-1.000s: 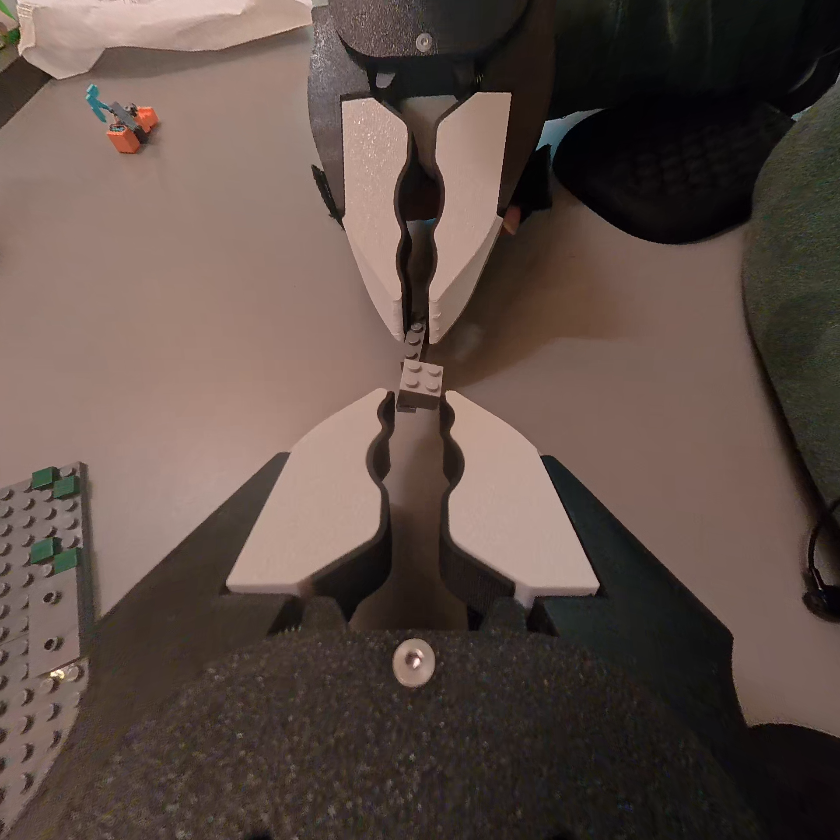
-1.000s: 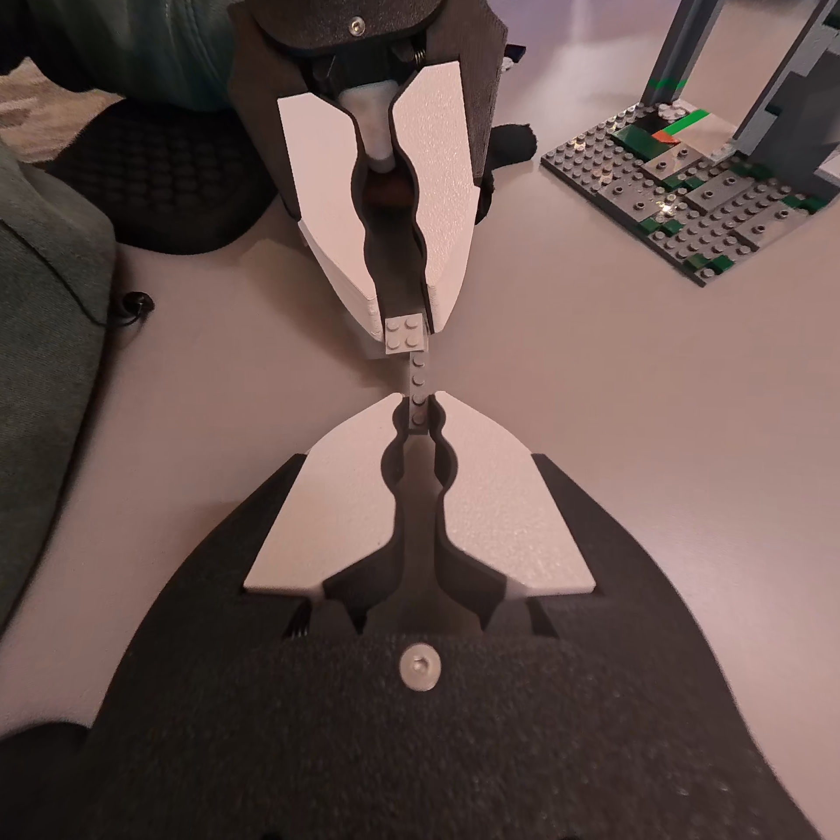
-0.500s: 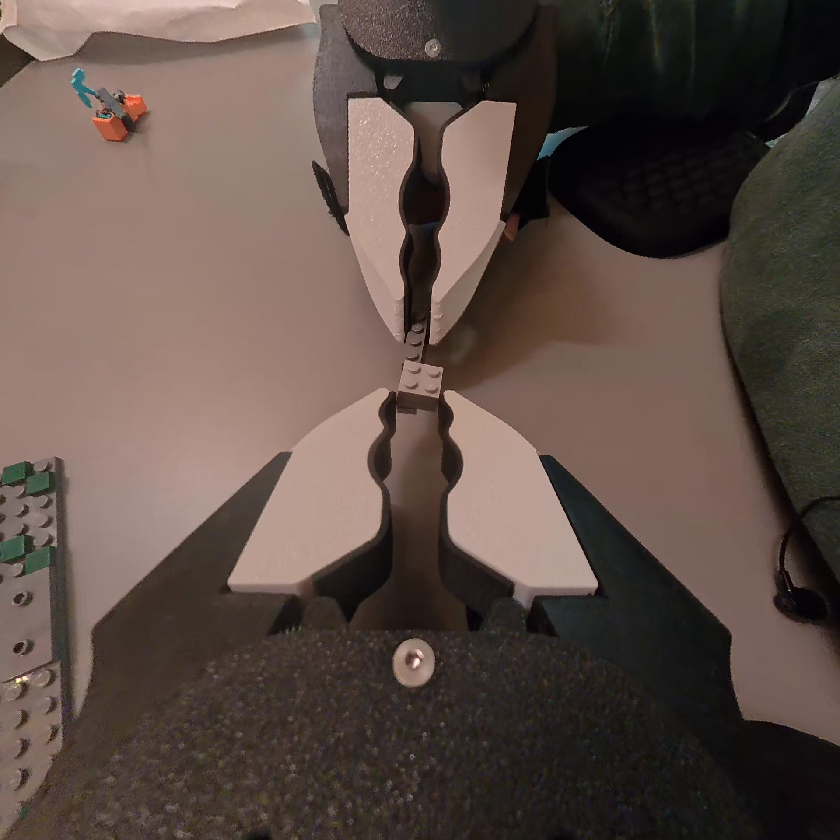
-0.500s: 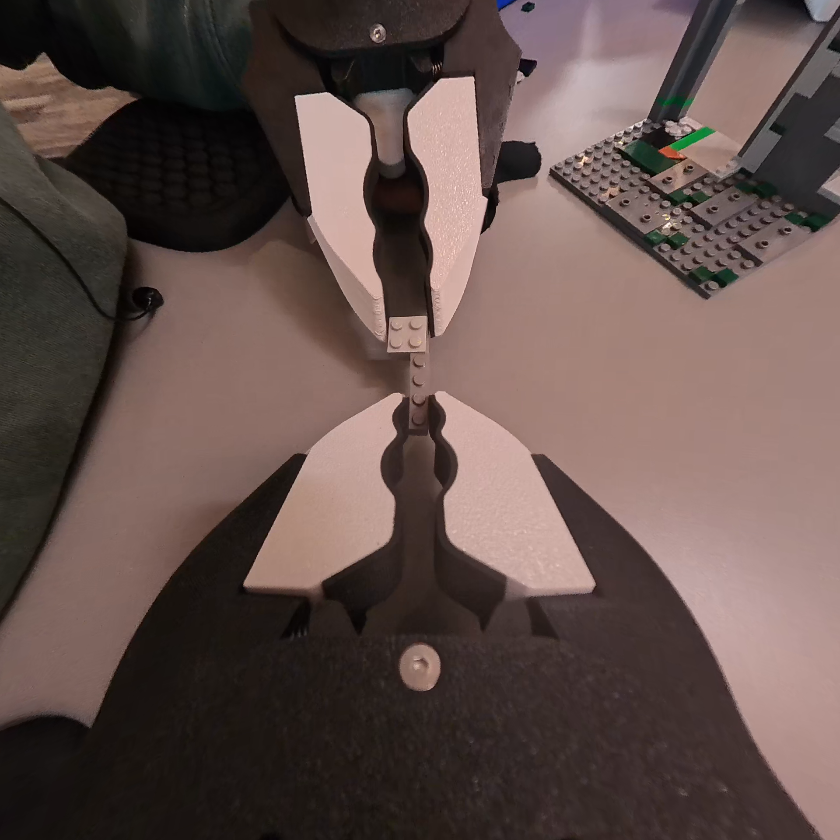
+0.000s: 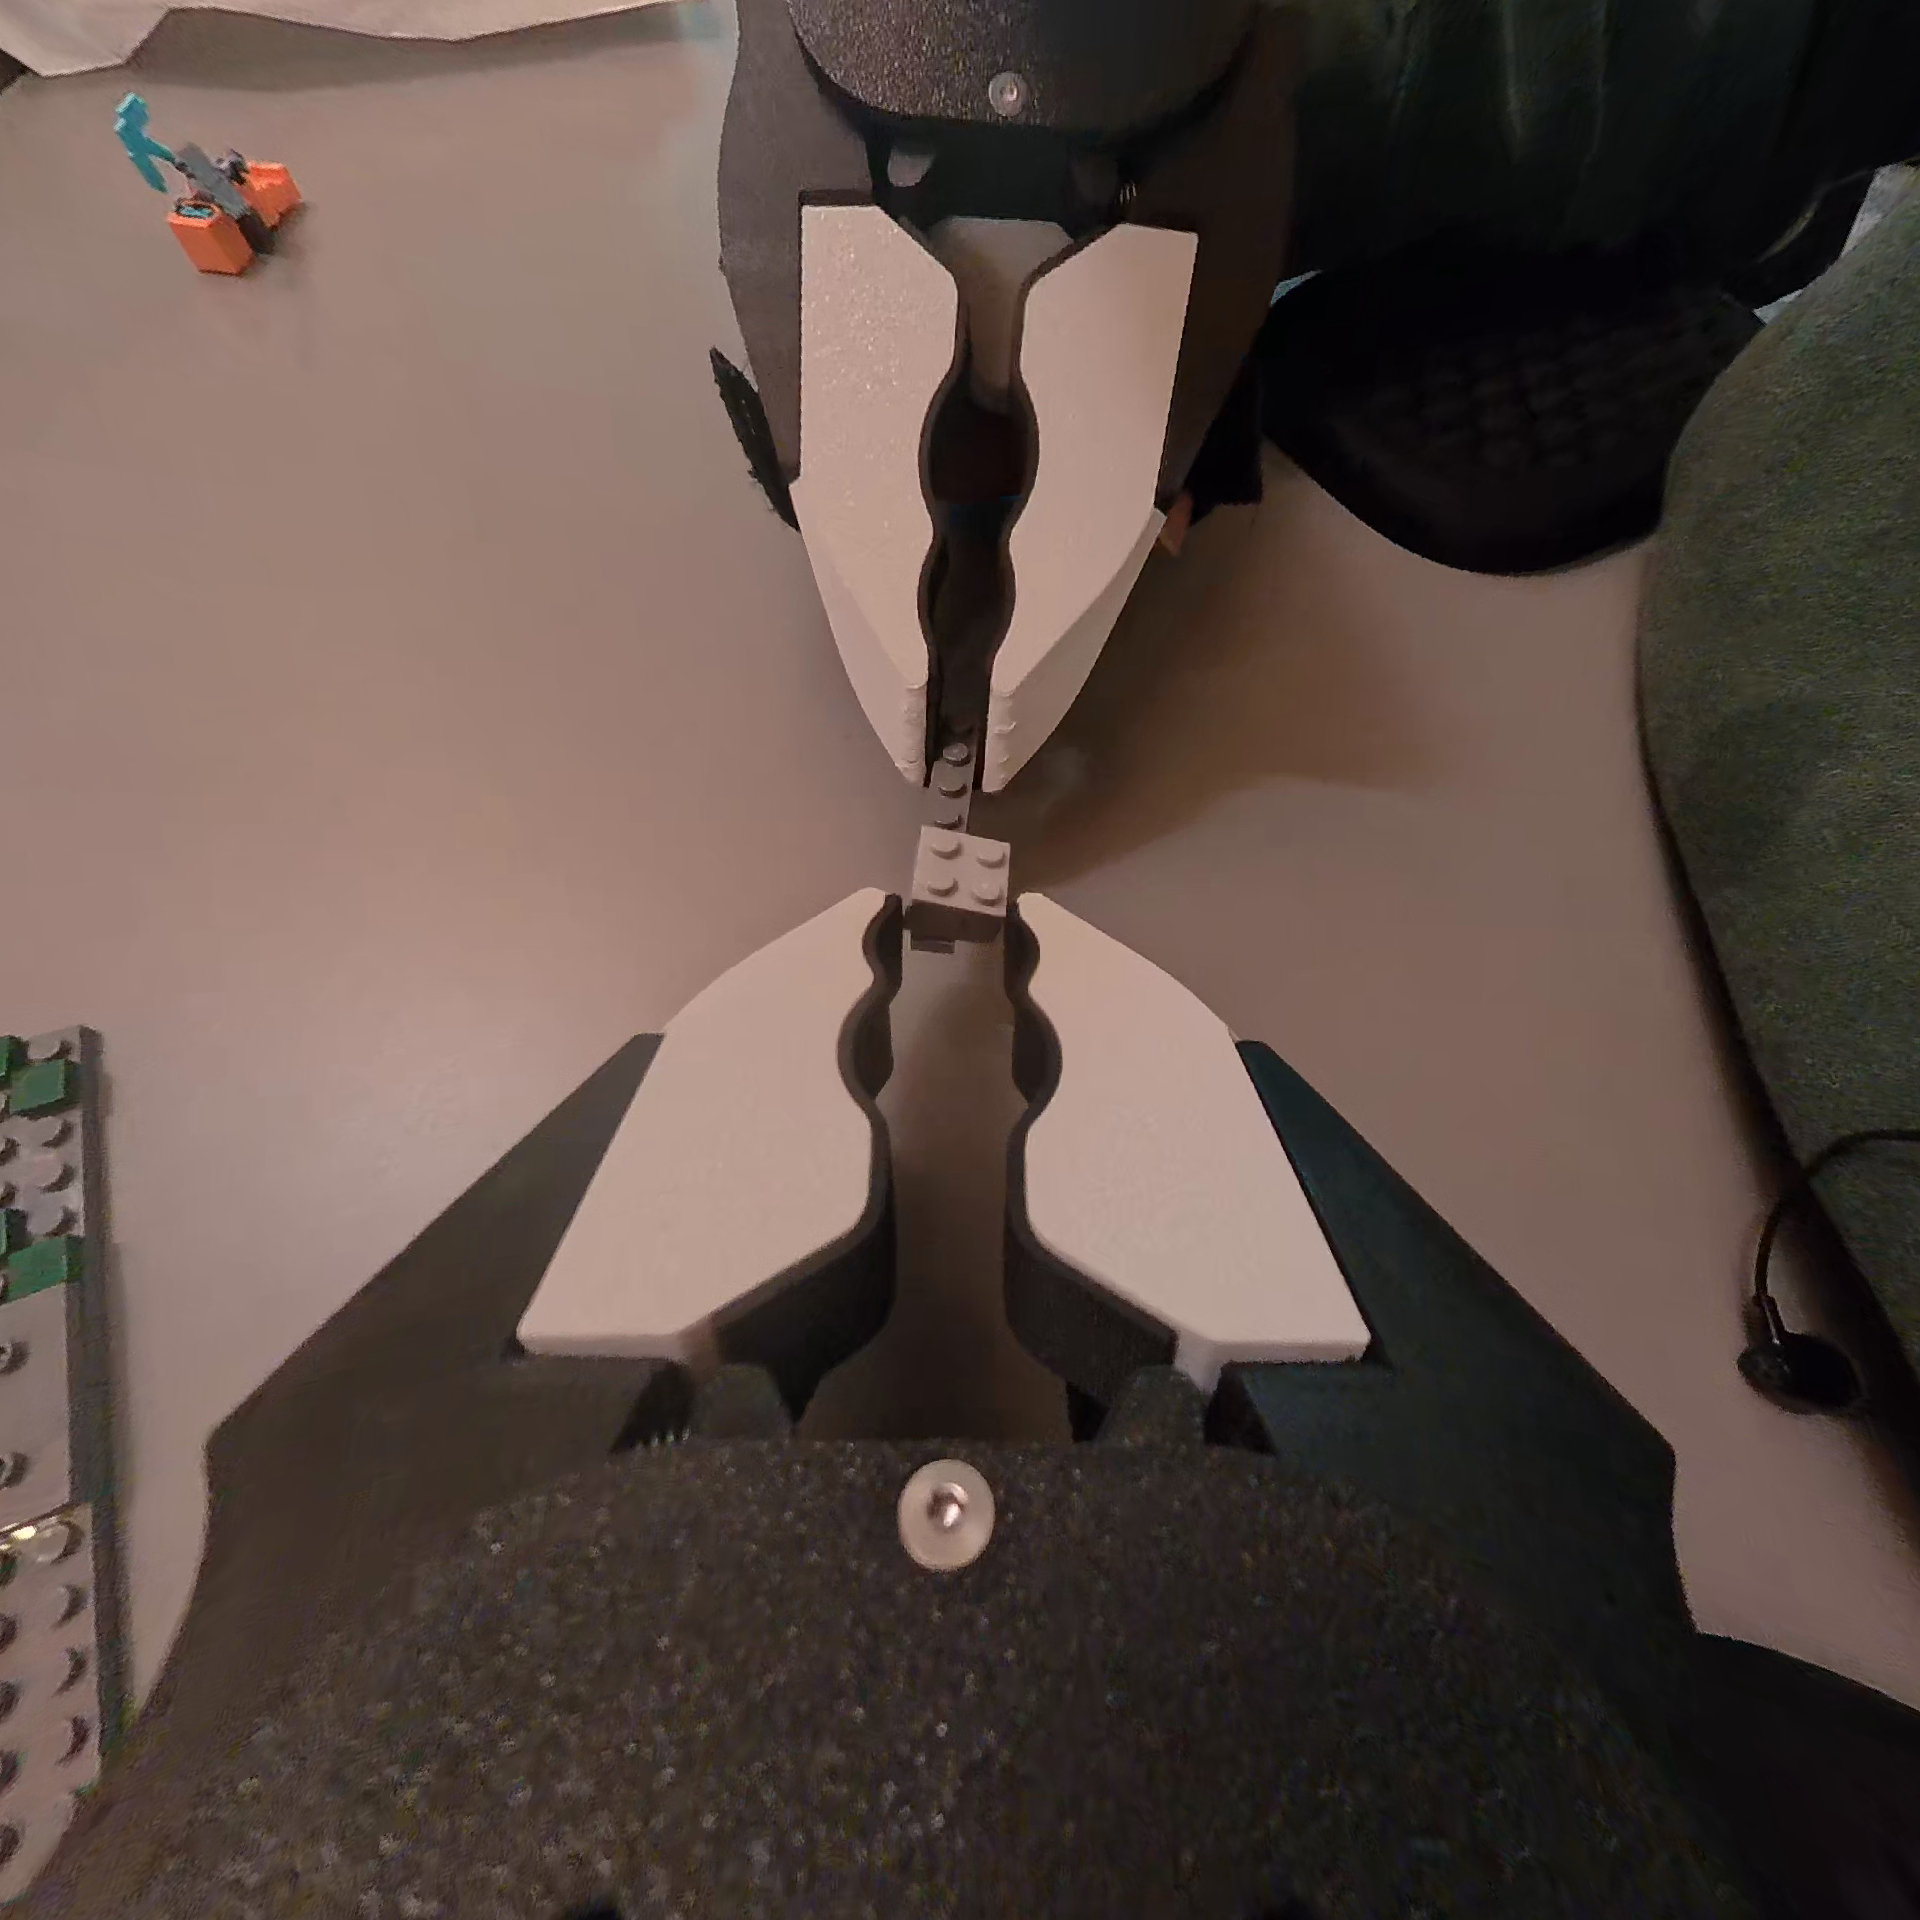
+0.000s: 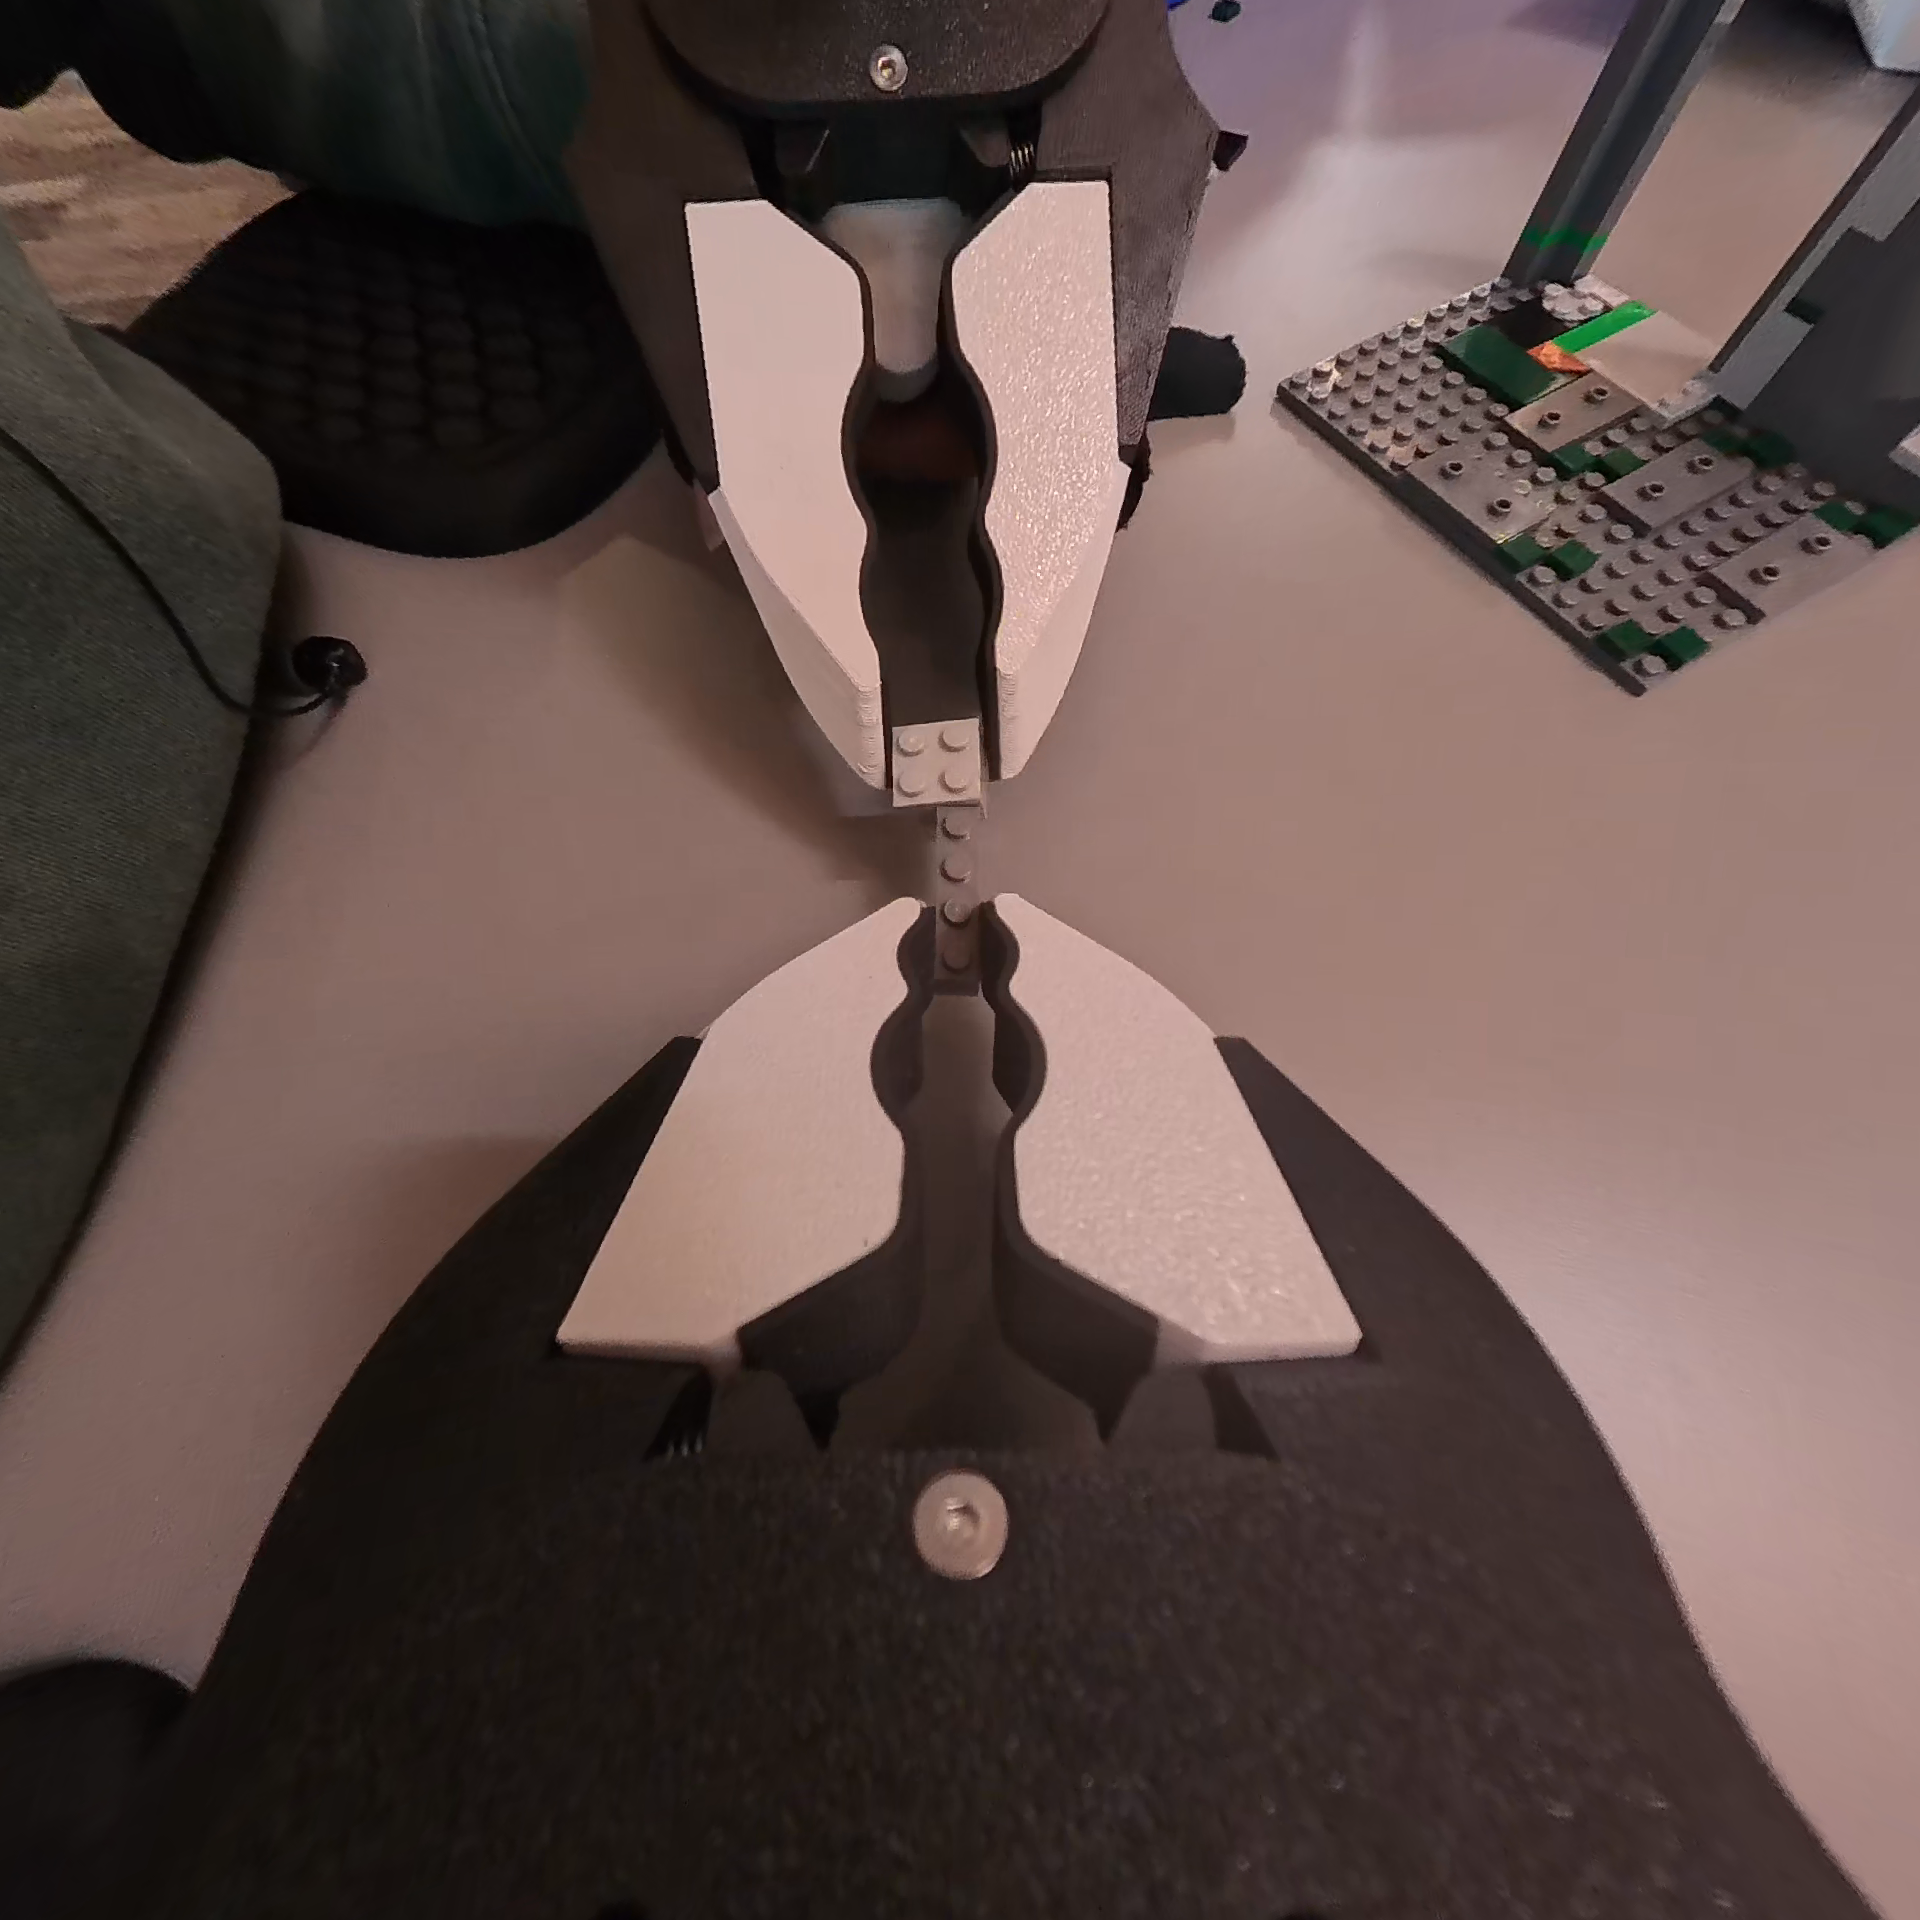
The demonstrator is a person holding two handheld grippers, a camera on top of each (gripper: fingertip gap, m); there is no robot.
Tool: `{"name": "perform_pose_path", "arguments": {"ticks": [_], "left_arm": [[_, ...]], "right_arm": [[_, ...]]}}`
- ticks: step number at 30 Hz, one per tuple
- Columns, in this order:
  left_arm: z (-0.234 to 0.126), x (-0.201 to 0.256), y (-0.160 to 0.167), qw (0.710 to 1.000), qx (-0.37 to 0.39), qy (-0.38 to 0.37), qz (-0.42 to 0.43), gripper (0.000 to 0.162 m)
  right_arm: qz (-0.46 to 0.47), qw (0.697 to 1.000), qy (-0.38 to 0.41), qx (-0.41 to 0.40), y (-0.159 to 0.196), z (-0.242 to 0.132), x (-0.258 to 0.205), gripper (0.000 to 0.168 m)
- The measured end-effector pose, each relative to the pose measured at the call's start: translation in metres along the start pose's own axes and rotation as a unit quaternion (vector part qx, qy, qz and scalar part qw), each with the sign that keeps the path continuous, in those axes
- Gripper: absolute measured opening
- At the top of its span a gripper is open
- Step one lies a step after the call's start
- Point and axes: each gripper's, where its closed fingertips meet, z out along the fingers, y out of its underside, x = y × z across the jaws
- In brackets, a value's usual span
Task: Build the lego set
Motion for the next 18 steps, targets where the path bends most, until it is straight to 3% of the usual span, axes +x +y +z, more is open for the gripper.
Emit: {"name": "perform_pose_path", "arguments": {"ticks": [18], "left_arm": [[-0.0033, -0.0001, 0.0021, 0.999, 0.002, 0.000, -0.033, 0.021]], "right_arm": [[0.035, 0.999, -0.029, 0.001, 0.0025, 0.0026, -0.0051, 0.008]]}}
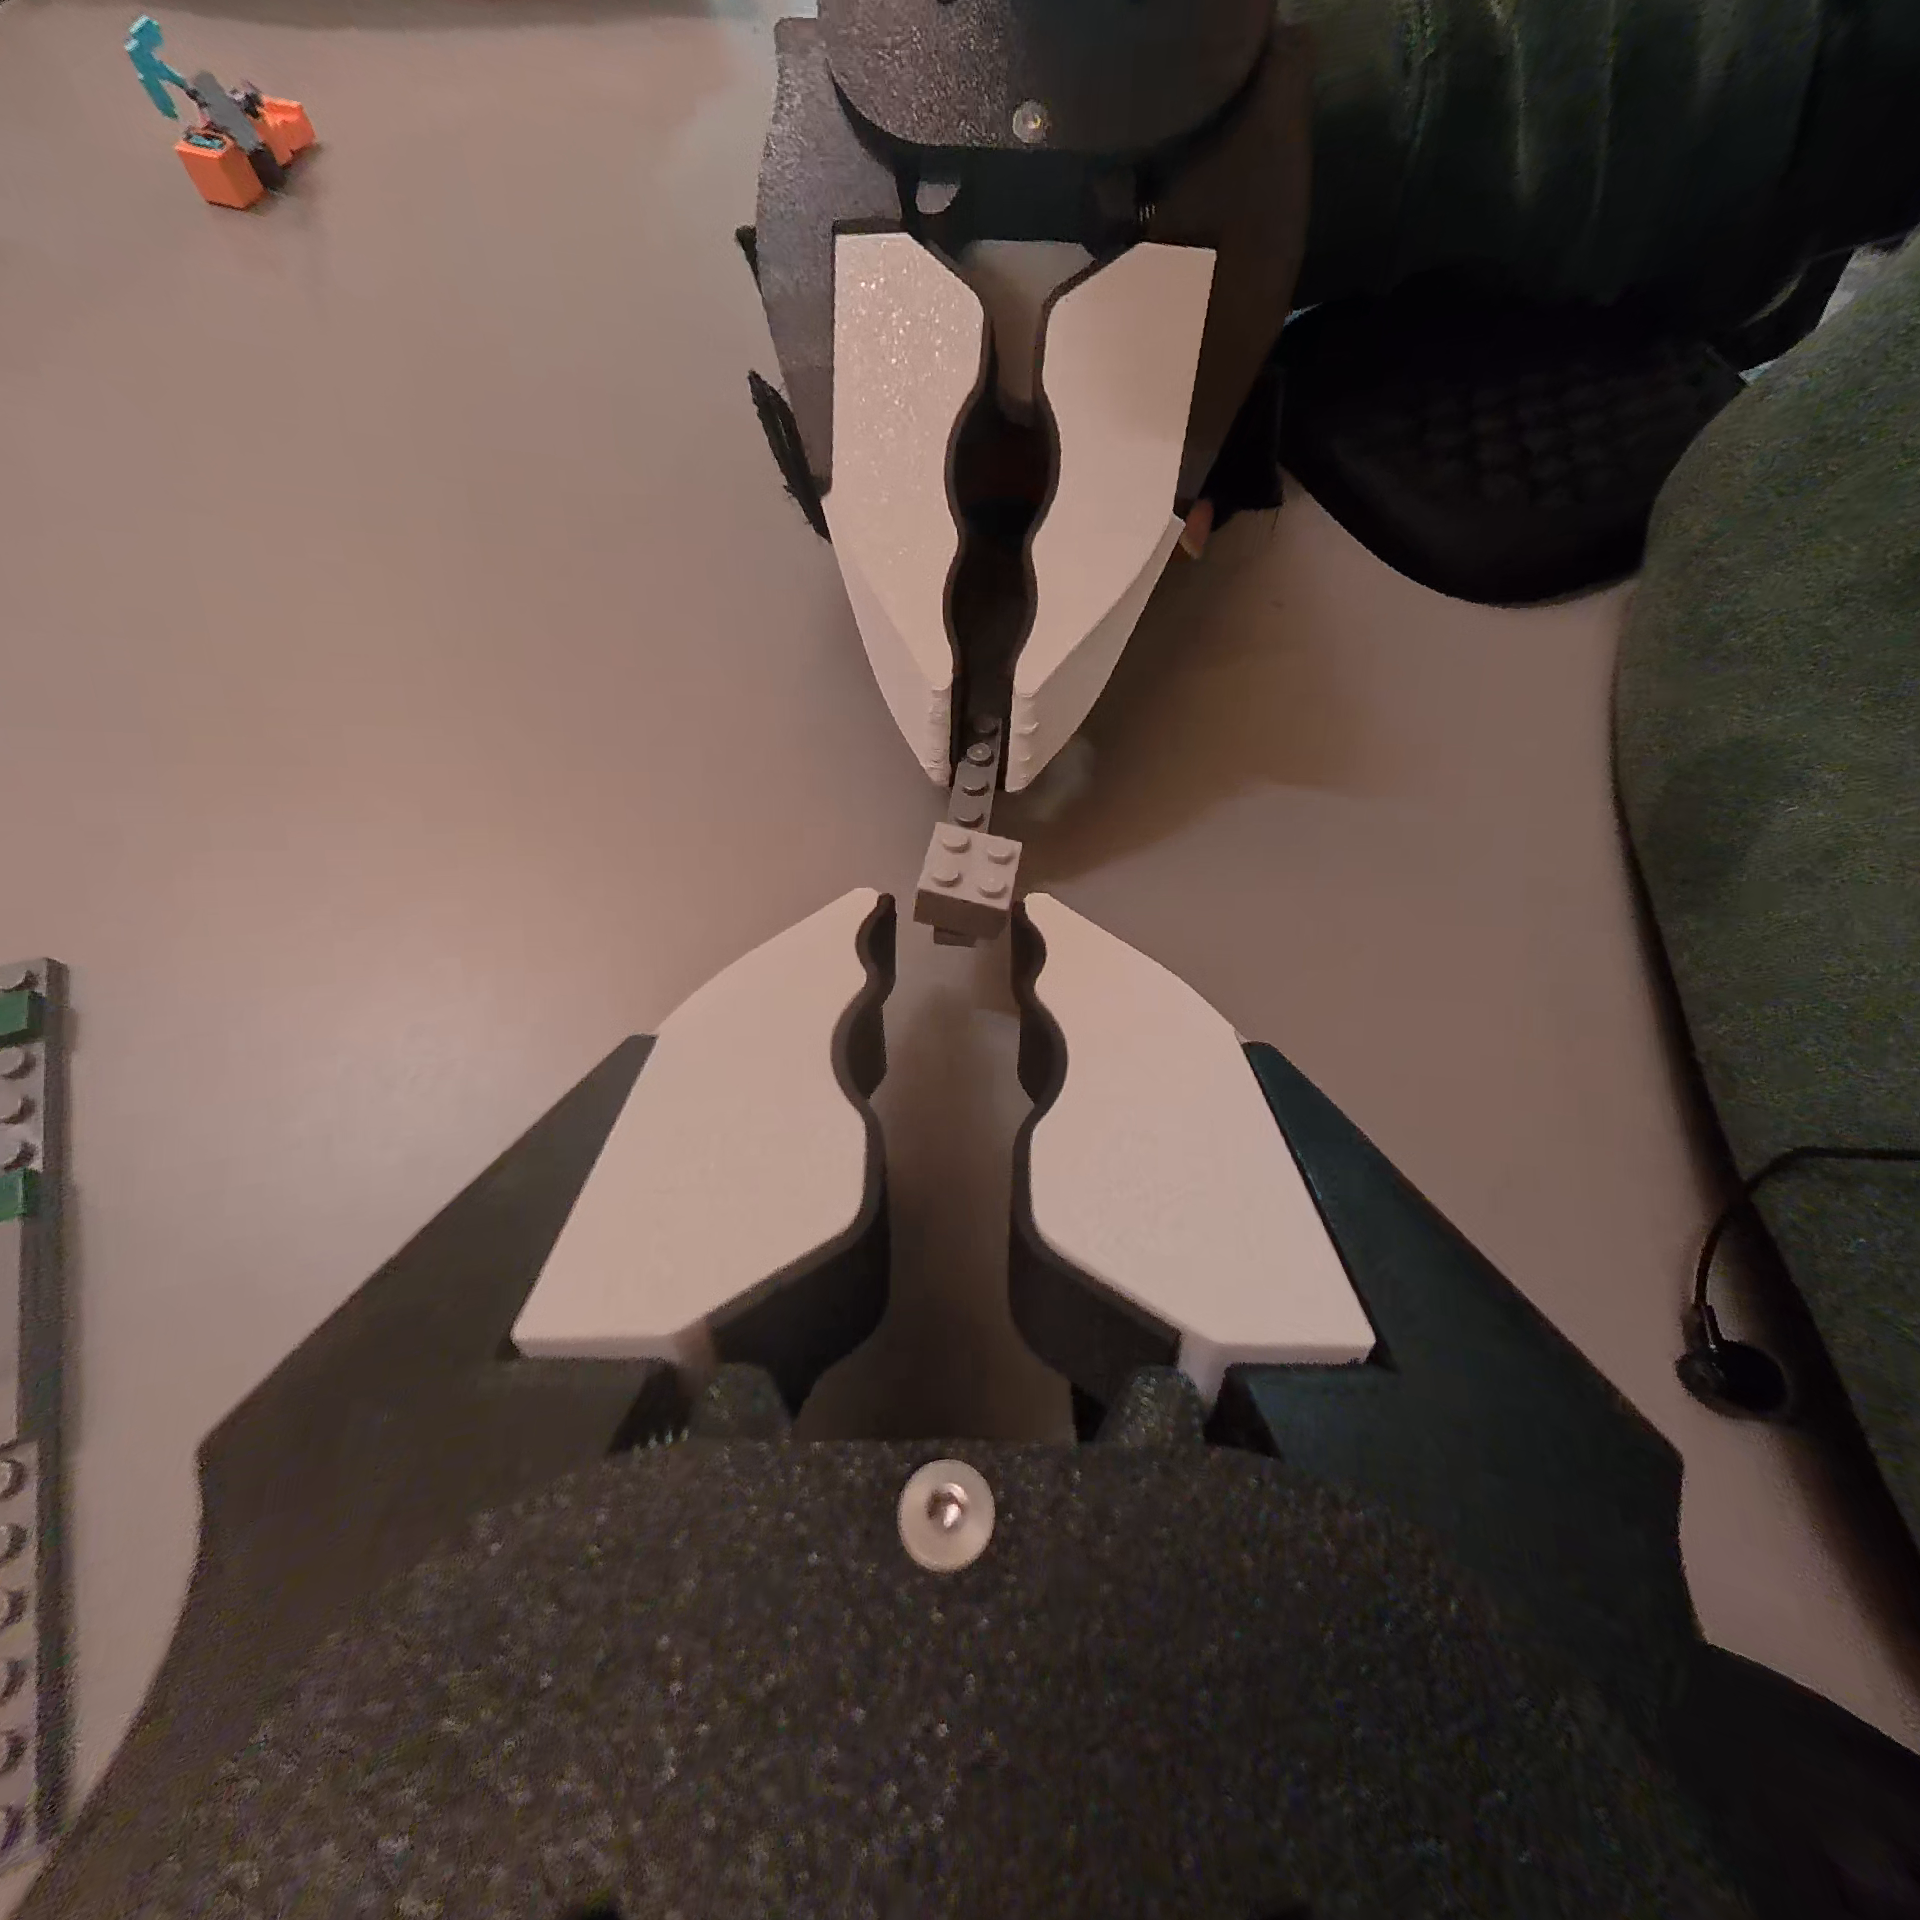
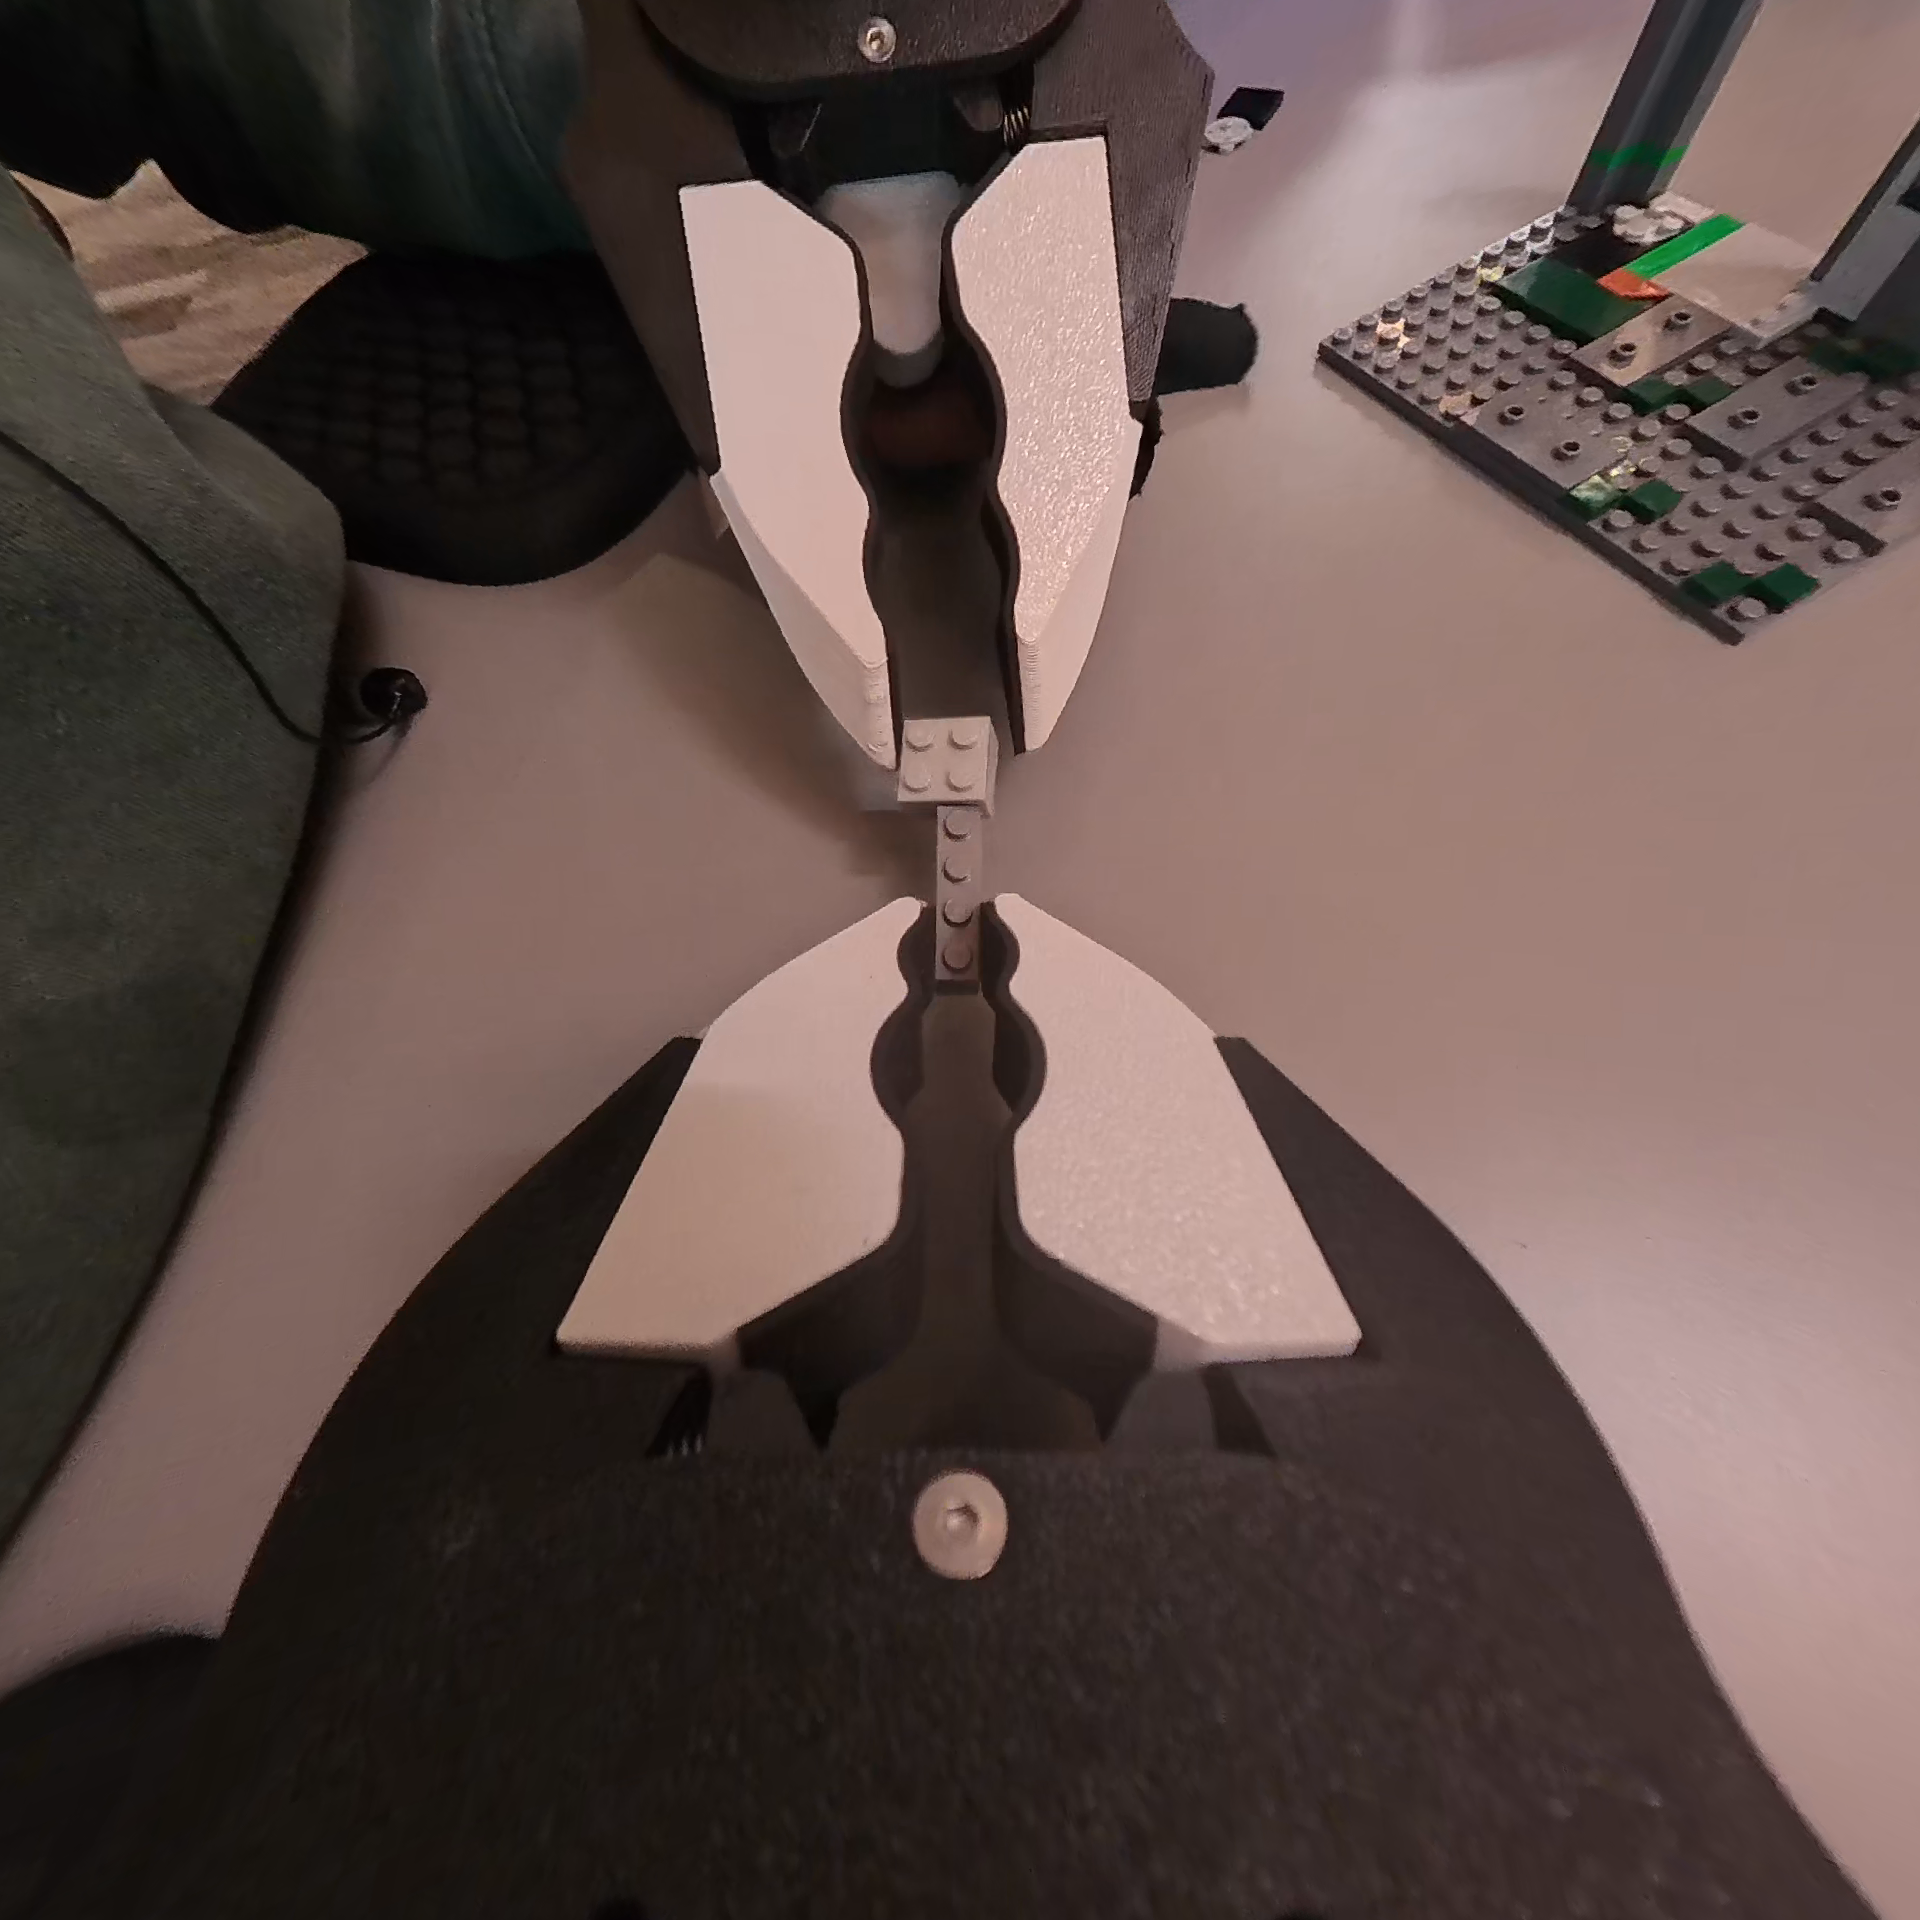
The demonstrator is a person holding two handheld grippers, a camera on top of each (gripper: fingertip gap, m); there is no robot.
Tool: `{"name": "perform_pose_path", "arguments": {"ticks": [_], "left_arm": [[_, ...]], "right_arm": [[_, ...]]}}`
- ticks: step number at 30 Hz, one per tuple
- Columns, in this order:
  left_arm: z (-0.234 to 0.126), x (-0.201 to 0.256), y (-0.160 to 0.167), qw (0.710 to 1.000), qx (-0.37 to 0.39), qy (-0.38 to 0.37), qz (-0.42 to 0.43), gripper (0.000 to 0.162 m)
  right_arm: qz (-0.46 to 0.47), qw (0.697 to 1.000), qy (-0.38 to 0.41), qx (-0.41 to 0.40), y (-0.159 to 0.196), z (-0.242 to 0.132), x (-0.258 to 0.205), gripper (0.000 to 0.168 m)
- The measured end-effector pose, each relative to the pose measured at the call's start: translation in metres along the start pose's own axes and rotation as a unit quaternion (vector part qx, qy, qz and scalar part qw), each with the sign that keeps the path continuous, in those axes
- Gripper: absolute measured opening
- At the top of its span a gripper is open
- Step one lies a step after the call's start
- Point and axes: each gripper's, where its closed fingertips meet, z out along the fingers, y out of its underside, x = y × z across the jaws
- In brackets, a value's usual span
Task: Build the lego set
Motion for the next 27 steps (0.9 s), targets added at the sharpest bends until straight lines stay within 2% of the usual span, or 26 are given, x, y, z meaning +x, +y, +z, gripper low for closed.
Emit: {"name": "perform_pose_path", "arguments": {"ticks": [6, 19, 22, 27], "left_arm": [[0.0012, 0.0053, -0.0010, 0.999, 0.004, 0.023, -0.045, 0.021], [0.0038, 0.0057, 0.0030, 0.998, -0.008, 0.019, -0.055, 0.021], [0.0037, 0.0066, 0.0046, 0.994, -0.011, 0.036, -0.100, 0.021], [-0.0007, 0.0002, -0.0034, 0.976, 0.027, 0.058, -0.207, 0.020]], "right_arm": [[-0.006, 1.000, 0.002, -0.002, 0.0002, 0.0015, -0.0012, 0.008], [-0.015, 1.000, 0.009, -0.011, 0.0025, 0.0029, -0.0016, 0.008], [-0.022, 1.000, 0.012, -0.011, 0.0024, 0.0035, -0.0025, 0.008], [-0.041, 0.999, 0.022, 0.000, -0.0016, 0.0030, -0.0029, 0.008]]}}
